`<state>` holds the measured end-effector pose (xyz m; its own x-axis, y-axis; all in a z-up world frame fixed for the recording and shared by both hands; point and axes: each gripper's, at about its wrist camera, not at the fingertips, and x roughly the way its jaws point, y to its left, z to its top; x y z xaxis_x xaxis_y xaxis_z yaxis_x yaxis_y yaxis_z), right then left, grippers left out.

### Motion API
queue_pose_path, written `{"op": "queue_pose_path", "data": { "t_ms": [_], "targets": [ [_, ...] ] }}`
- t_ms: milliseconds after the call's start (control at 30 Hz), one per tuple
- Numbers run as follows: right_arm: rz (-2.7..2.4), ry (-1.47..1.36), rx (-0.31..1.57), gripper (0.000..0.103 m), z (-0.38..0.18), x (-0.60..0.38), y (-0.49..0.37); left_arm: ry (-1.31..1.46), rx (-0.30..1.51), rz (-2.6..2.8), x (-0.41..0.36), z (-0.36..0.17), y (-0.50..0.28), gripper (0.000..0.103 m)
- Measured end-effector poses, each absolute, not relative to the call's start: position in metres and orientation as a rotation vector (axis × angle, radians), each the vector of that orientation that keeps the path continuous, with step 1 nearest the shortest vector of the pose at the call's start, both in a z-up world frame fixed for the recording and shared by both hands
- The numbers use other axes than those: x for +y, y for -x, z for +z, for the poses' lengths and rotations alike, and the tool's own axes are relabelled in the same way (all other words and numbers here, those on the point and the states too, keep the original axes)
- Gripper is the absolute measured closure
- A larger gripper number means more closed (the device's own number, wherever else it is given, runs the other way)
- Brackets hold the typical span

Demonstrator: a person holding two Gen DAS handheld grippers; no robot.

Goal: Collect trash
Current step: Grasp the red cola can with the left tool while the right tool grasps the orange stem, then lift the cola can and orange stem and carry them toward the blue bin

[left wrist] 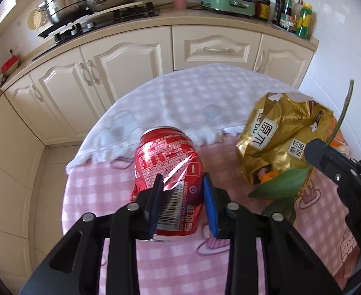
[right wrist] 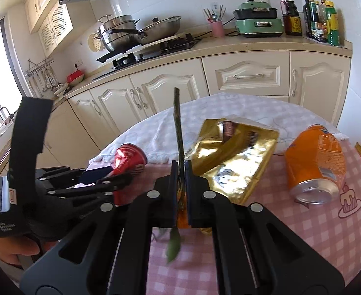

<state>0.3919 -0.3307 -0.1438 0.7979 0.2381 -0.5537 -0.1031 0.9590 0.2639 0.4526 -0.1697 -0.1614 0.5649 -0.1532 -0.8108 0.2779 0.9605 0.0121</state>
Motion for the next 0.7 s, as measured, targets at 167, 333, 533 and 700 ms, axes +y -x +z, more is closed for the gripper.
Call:
{"op": "queue_pose_path", "data": {
  "t_ms": [167,333,533,700],
  "targets": [
    [0.206,-0.197,0.624,0.097,-0.139,-0.31,-0.39,-0.067,0.901,-0.299,-0.146,-0.153,-0.437,0.077],
    [0.22,-0.177,0.621,0.097,-0.133,-0.288,-0.384,-0.005,0.88,-0.359,-0.127,-0.146,-0.422,0.079],
    [0.231,-0.158,0.623,0.097,-0.128,-0.265,-0.375,0.081,0.879,-0.409,-0.1,-0.145,-0.402,0.08],
    [0.256,-0.135,0.638,0.097,-0.131,-0.242,-0.368,0.142,0.886,-0.446,-0.077,-0.15,-0.384,0.08]
  ]
}}
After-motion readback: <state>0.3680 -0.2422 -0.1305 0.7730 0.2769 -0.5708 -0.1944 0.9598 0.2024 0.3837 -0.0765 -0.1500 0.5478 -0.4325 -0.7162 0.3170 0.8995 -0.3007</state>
